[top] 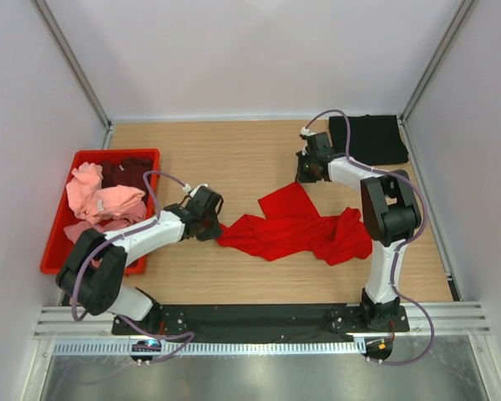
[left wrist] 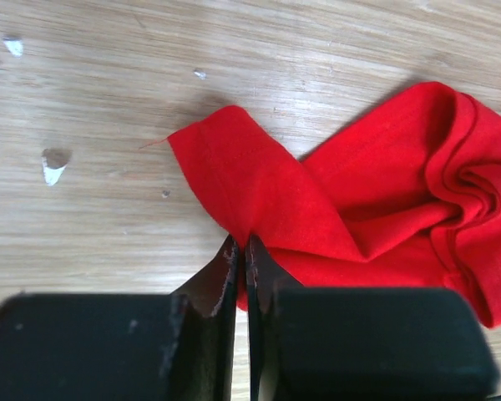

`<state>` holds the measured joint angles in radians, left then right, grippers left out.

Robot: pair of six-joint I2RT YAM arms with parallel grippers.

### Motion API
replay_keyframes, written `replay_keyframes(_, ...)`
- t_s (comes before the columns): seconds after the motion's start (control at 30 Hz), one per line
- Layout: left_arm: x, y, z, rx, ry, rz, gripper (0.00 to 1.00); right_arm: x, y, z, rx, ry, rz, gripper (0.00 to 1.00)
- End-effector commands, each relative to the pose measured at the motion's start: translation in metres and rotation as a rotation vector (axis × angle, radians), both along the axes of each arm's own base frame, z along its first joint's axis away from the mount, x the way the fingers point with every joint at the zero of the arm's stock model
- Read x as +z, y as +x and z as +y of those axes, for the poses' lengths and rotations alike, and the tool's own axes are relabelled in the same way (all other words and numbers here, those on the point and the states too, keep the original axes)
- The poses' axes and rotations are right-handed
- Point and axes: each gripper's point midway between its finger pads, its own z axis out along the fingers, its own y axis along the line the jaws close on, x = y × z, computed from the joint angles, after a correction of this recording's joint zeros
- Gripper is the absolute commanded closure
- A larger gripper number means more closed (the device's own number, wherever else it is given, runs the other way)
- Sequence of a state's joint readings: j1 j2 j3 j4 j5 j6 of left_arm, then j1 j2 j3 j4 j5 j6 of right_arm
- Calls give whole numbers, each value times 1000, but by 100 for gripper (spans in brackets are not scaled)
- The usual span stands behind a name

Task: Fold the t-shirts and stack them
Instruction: Flatten the tshirt out

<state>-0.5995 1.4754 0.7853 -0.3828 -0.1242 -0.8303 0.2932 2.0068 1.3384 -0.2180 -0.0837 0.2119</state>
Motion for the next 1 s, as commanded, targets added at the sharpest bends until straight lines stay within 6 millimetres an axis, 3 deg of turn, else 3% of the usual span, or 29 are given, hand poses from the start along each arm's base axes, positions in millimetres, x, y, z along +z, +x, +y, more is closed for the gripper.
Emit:
replay_keyframes(0.0, 25, 9, 10, 39, 15, -76, 95, 85, 19, 10, 9, 67, -181, 99)
replay_keyframes(0.13, 33, -3, 29, 101, 51, -80, 85, 134, 11, 0, -43, 84, -273, 99)
replay_keyframes(0.2, 40, -5, 36, 143, 52, -100, 64, 145, 2, -8, -66, 69, -294, 99)
replay_keyframes(0.23, 49, -9, 40, 154, 38, -122, 47, 158, -8, -12, -70, 75, -321, 99)
replay_keyframes(0.3, 61, -10, 44, 172, 28, -157, 37, 175, -16, -23, -102, 59, -368, 99)
replay_keyframes(0.33, 76, -8, 45, 175, -2, -204, 33, 191, -25, -27, -105, 61, -408, 99)
replay_keyframes(0.47, 117, 1, 39, 141, -79, -333, 29, 222, -43, -40, -118, 47, -478, 99)
replay_keyframes(0.6, 147, 17, 12, -2, -161, -452, 28, 250, -58, -46, -118, 57, -544, 99)
replay_keyframes(0.77, 153, 28, -24, -129, -237, -430, 28, 279, -73, -49, -111, 76, -597, 99)
replay_keyframes(0.9, 162, 35, -57, -220, -348, -428, 29, 319, -92, -45, -73, 138, -685, 99)
replay_keyframes(0.97, 171, 36, -63, -242, -378, -444, 30, 334, -105, -29, 22, 204, -712, 99)
